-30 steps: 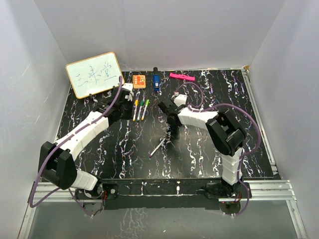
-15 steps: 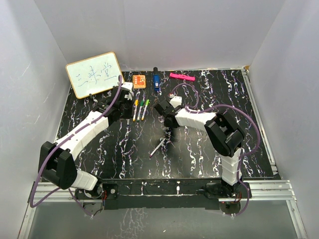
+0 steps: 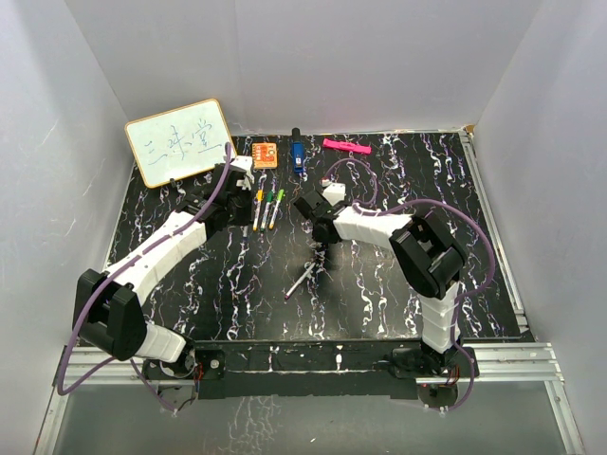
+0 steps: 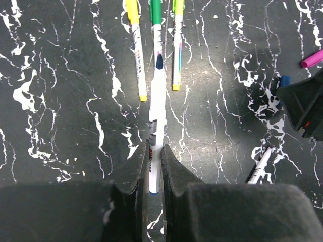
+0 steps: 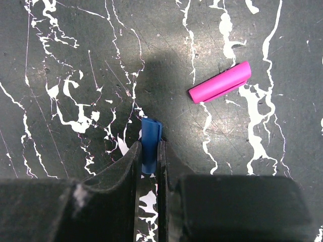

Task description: Insert the pens into the pen caps

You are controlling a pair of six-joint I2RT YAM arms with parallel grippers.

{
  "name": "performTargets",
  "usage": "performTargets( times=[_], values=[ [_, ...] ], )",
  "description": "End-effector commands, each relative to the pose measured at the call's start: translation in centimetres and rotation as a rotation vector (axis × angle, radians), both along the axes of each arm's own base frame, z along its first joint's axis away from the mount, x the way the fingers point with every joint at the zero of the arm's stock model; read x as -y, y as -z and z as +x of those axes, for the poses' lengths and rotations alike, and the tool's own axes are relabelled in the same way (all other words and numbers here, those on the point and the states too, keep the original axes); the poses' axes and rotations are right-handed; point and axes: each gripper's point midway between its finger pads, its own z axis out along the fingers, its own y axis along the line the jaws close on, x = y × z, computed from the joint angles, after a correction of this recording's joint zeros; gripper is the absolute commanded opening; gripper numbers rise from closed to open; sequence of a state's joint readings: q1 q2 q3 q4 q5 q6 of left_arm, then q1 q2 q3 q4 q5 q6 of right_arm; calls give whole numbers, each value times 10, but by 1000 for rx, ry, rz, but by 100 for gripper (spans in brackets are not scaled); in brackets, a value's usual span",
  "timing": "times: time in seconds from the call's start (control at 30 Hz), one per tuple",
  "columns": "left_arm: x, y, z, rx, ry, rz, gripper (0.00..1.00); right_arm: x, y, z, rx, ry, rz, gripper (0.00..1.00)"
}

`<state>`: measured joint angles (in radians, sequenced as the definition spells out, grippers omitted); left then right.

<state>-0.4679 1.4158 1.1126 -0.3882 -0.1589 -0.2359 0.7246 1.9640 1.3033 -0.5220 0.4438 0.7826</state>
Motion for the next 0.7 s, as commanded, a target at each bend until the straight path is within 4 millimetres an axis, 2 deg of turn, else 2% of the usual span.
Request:
performTargets(
  times=[0.0,0.17,0.2,0.27,0.33,0.43,0.53,0.67],
  values=[
    [11,-13,-1,29,37,-73,0,16,42,-41,-184,-59,-53,0],
    [22,-2,-8,6,94,-120,0,15,-11,1,-6,-44,47,0],
    [24,0,-10,-2,99,-128,0,18,-27,12,40,-26,80,0],
    [30,4,-12,-11,116,-155,0,20,-47,28,106,-13,139,0],
    [39,6,-15,-9,146,-200,0,27,-78,44,200,7,217,0],
    [59,7,-20,-1,212,-282,0,35,-114,58,338,-2,303,0],
    [82,4,-26,29,279,-336,0,39,-147,63,478,-40,370,0],
    [114,5,-37,49,361,-378,0,38,-190,59,671,-117,471,0]
  ],
)
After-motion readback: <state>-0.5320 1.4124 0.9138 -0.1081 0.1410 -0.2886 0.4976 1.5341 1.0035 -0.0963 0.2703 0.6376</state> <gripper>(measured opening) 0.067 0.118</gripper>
